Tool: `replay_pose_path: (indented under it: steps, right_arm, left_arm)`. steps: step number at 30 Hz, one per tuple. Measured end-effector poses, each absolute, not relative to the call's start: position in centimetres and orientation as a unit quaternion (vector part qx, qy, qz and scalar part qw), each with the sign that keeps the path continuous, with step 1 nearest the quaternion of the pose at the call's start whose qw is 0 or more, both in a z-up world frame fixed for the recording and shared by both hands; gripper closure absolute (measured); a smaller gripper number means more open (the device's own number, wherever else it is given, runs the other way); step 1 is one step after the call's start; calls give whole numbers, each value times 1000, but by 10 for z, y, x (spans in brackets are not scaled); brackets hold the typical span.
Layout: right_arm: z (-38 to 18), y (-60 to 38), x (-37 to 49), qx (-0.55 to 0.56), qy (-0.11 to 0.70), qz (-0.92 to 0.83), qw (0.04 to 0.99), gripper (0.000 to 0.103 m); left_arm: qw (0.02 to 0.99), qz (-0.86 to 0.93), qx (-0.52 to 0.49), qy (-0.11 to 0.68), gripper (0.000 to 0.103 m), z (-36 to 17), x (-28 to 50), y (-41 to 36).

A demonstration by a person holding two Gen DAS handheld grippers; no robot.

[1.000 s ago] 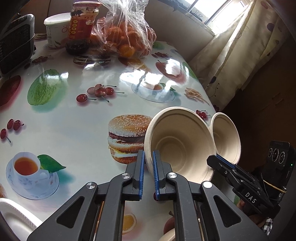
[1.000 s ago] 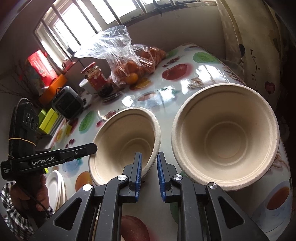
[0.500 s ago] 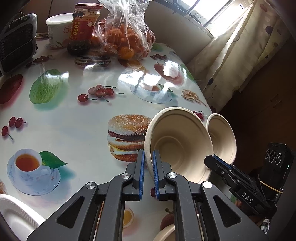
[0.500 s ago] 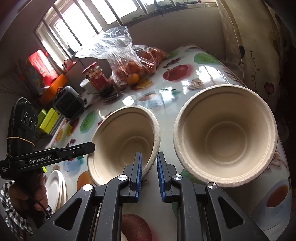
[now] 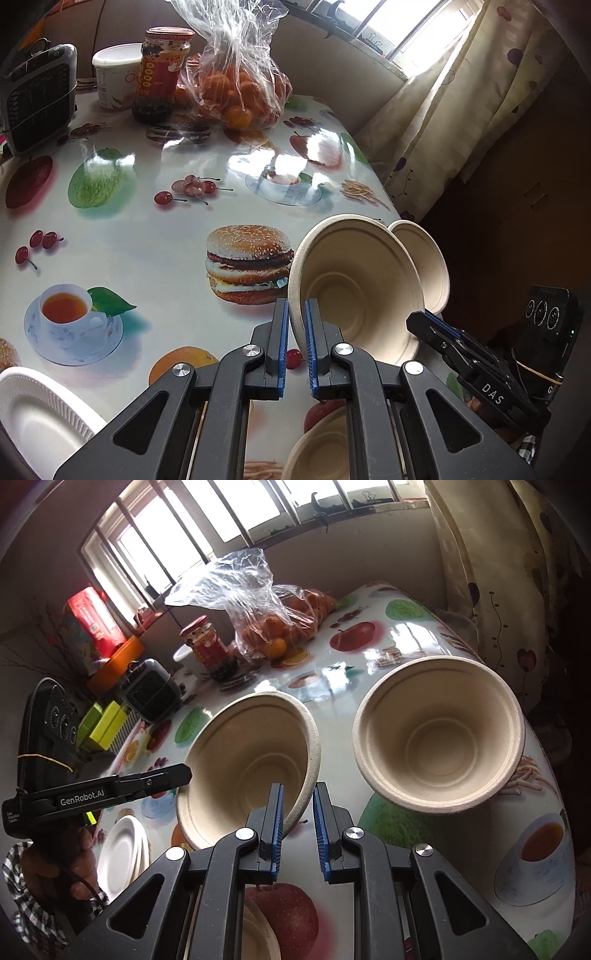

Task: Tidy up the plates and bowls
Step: 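Lift the held beige bowls and carry them across the table with both tools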

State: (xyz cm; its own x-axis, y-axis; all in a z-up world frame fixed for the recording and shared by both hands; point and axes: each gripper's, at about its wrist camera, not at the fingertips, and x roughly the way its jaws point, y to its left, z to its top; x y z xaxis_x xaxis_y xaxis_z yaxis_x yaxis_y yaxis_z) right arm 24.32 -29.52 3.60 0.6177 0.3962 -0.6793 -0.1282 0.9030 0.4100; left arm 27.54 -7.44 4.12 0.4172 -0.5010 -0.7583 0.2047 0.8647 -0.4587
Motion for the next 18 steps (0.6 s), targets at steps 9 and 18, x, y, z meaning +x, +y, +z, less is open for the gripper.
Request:
replay_pose_path:
  steps: [9,18]
  right_arm:
    - [49,-292,219,160,398,146,891,87]
    - [62,-287,192,159,383,147,898,87]
  left_arm:
    - [829,-222,-152,490,94,48,257,-70]
    - [829,-230,-152,487,94,55,233,-65]
